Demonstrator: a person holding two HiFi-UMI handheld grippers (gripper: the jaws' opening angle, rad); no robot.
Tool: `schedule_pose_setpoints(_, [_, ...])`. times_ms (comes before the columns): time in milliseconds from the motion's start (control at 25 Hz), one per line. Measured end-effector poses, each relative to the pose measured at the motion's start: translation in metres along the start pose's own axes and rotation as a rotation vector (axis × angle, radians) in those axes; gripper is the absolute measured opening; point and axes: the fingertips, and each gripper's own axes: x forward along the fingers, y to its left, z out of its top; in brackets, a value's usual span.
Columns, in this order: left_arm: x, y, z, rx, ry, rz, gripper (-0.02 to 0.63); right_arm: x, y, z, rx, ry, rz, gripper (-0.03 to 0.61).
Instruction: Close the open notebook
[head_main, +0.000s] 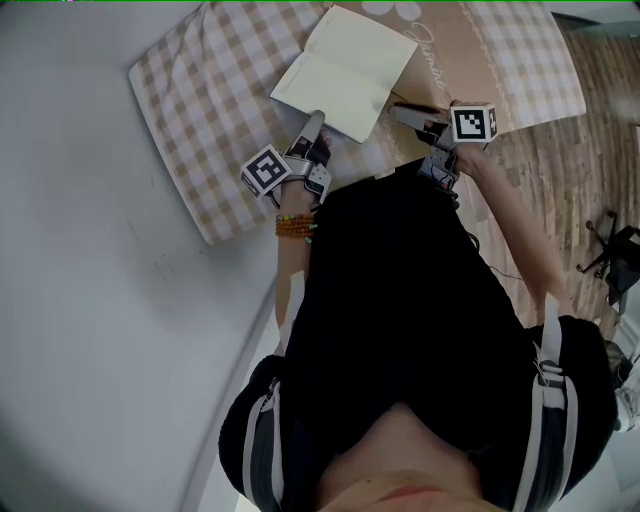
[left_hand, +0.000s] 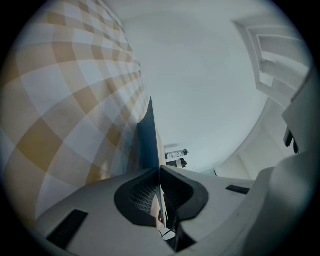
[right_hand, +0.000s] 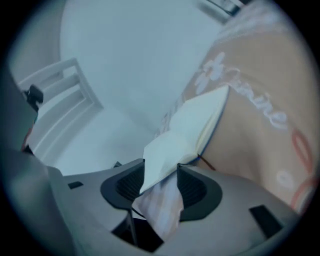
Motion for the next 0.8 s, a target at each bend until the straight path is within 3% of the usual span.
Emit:
schedule_pose_setpoints(80, [0.000, 0.000, 0.000, 0.000, 0.003, 0.002, 0.026, 0.001, 0.011, 0.010, -0.278, -0.010, -0.048, 0.264])
schedule_pose_setpoints(160, [0.000, 0.001, -0.001, 0.000, 0.007, 0.006, 0.026, 0.005, 0.028, 0.018, -0.641, -0.009, -0.136, 0.320])
schedule_pose_setpoints(280, [0.000, 0.000, -0.001, -0.001, 0.006, 0.005, 0.026, 0.023, 0.059, 0.011, -1.204, 0.038, -0.258, 0.322])
schedule_pose_setpoints(360, [0.000, 0.000, 0.000, -0.004, 0.003, 0.003, 0.026, 0.041, 0.080, -0.010, -1.537, 0.107, -0.257, 0.333])
schedule_pose_setpoints(440, [0.001, 0.001, -0.001, -0.011, 0.000, 0.004, 0.026, 0.054, 0.092, -0.036, -1.783, 0.180, -0.228, 0.345])
schedule_pose_setpoints(520, [0.001, 0.001, -0.002, -0.023, 0.000, 0.003, 0.026, 0.063, 0.096, -0.050, -1.849, 0.211, -0.212, 0.345])
schedule_pose_setpoints(800, [0.002, -0.001, -0.001, -0.038, 0.003, -0.008, 0.025, 0.078, 0.066, -0.047, -1.804, 0.272, -0.300, 0.340])
